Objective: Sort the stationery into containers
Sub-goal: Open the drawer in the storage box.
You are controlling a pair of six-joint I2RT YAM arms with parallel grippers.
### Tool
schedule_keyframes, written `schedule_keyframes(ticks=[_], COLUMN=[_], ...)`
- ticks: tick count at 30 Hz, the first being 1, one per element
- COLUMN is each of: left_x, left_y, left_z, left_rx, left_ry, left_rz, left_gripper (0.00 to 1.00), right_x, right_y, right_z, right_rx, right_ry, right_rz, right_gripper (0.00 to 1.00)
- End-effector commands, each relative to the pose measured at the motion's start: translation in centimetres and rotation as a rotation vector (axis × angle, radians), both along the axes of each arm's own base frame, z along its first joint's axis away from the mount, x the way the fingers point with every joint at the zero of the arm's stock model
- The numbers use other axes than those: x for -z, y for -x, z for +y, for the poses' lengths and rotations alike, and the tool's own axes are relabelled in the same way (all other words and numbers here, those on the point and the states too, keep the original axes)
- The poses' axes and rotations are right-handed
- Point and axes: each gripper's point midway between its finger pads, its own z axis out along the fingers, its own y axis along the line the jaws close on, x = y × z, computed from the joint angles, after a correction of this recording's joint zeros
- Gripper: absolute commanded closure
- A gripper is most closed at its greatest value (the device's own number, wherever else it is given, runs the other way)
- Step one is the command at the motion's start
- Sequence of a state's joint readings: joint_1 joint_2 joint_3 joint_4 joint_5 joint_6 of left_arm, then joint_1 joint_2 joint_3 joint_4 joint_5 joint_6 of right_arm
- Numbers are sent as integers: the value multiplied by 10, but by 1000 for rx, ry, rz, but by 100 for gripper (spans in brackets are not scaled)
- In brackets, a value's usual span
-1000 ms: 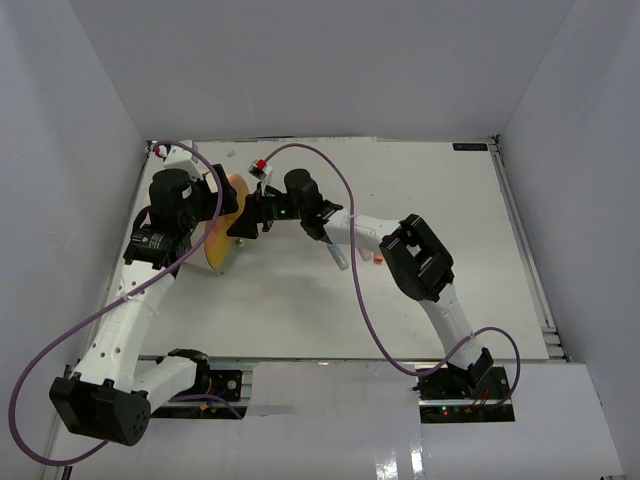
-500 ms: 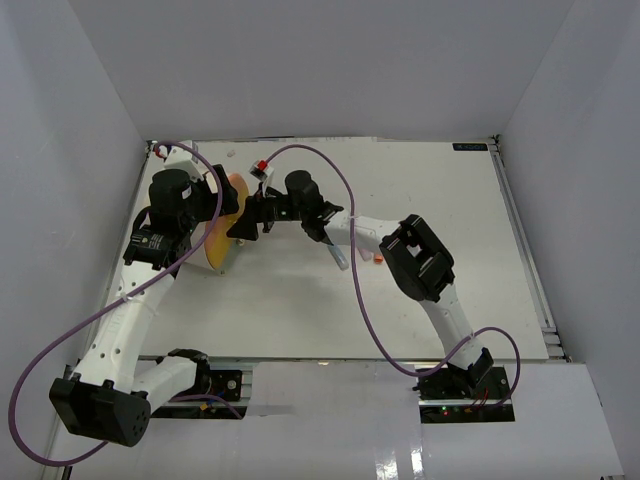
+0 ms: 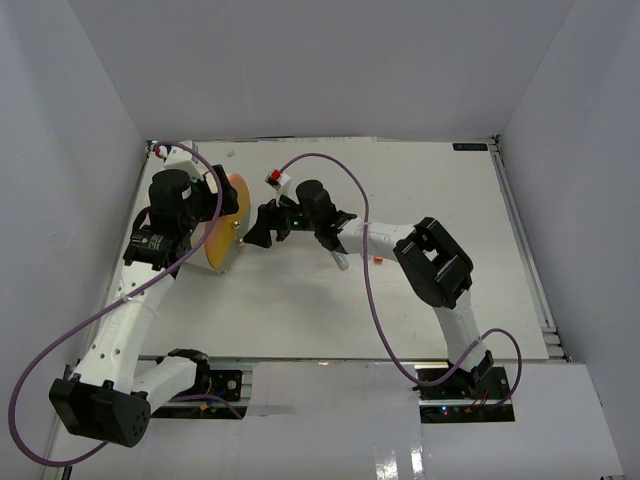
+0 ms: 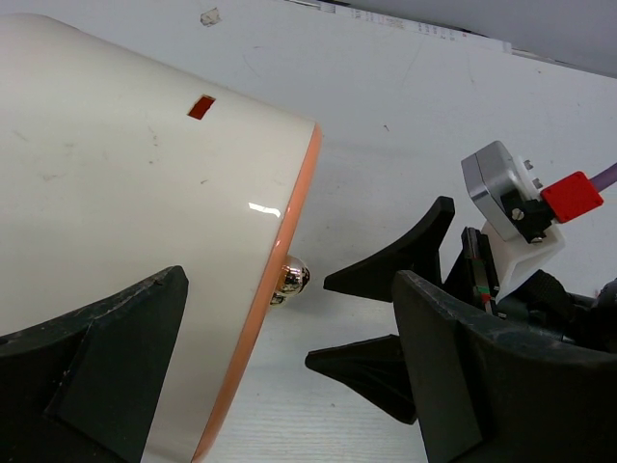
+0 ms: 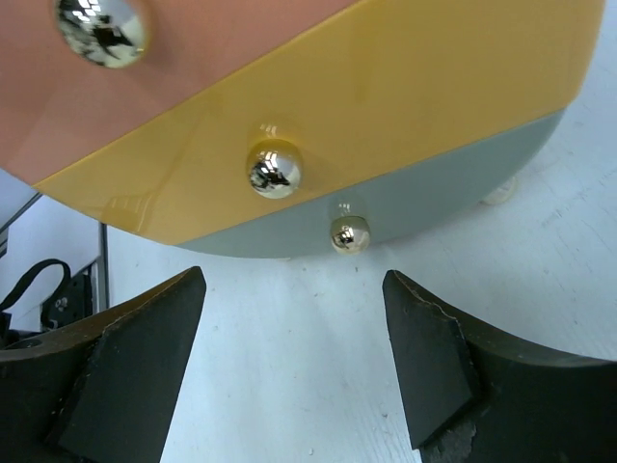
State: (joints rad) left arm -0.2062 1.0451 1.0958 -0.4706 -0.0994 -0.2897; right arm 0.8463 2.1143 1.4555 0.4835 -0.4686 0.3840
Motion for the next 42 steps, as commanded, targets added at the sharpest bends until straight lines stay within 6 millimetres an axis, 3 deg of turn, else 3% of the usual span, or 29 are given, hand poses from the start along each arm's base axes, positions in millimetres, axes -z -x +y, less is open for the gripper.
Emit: schedule_keyframes(ticks=[1, 7, 19, 39, 42], left_x=[7, 9, 11, 11, 11], left_y=[11, 12, 11, 12, 12], left_z=[-1, 0, -1, -1, -1], left_rx=[7, 4, 8, 9, 10], left_ry=[8, 5, 1, 2, 5], left_rz=[43, 44, 45, 43, 43], left_gripper=[2, 2, 2, 2, 2], right_x=[-8, 19, 45, 47, 48], right_y=[-15, -20, -19, -10, -6], right_z=[2, 16, 40, 51, 48], right_rx=[58, 54, 8, -53, -52], right_ry=[-5, -1, -15, -38, -35], right_rz=[-9, 85, 178, 214, 219], right_gripper=[20, 23, 37, 59, 71])
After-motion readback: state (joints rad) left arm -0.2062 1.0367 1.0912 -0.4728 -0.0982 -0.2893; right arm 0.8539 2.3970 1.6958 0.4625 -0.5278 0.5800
